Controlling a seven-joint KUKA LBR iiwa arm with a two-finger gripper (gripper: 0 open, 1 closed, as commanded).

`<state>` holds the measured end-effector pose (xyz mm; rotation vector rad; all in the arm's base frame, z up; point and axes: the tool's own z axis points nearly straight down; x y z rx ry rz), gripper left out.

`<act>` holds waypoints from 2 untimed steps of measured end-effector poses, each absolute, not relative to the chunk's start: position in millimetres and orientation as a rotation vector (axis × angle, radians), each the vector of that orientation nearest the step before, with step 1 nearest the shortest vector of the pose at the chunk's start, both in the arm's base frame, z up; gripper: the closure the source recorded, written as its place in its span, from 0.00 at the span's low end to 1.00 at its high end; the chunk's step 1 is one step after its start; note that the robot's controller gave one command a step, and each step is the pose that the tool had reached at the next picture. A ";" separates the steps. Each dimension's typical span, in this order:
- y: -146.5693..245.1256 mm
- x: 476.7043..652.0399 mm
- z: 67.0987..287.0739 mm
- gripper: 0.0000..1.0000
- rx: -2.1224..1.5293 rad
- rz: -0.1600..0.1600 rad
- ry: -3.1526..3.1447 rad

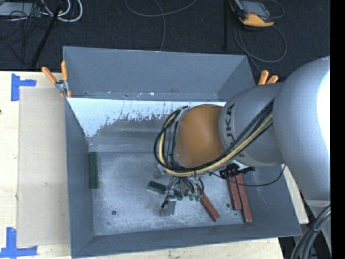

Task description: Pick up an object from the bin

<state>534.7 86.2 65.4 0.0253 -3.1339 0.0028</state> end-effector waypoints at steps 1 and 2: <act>86.3 536.5 69.6 1.00 0.018 -0.001 -3.140; 81.9 522.8 261.7 1.00 0.171 -0.001 -3.146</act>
Offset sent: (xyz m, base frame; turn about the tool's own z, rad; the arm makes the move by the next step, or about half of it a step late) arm 0.0000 0.0000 0.0000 0.0000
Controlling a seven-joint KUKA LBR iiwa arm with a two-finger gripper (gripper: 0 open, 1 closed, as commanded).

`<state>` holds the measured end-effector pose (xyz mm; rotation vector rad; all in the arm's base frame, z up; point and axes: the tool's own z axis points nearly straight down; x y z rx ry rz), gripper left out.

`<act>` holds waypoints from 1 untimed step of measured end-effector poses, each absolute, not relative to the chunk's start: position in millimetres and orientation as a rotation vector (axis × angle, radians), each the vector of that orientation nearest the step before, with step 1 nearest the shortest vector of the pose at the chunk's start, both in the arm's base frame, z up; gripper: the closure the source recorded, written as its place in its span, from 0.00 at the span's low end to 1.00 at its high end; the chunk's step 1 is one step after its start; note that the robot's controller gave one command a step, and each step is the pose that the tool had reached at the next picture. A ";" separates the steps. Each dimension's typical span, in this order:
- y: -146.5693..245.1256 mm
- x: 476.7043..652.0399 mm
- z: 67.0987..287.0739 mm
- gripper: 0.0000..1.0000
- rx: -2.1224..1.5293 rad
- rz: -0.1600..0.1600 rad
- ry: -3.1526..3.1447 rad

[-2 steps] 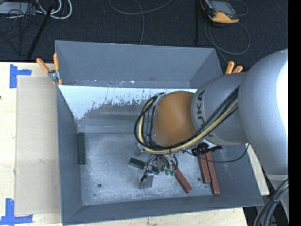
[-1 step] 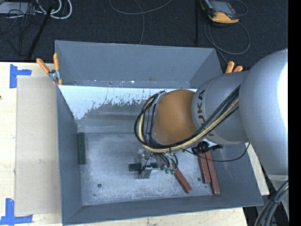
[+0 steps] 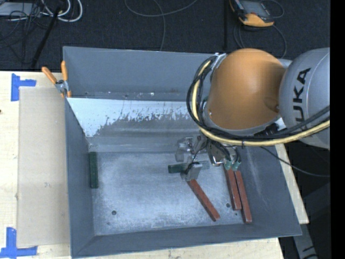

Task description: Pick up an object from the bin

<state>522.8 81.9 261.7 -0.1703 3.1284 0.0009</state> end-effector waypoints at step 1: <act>56.8 539.3 265.7 1.00 -0.507 -0.001 3.098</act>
Offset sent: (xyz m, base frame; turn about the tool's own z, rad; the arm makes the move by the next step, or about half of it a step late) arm 0.0156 -0.0248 0.0042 -0.2171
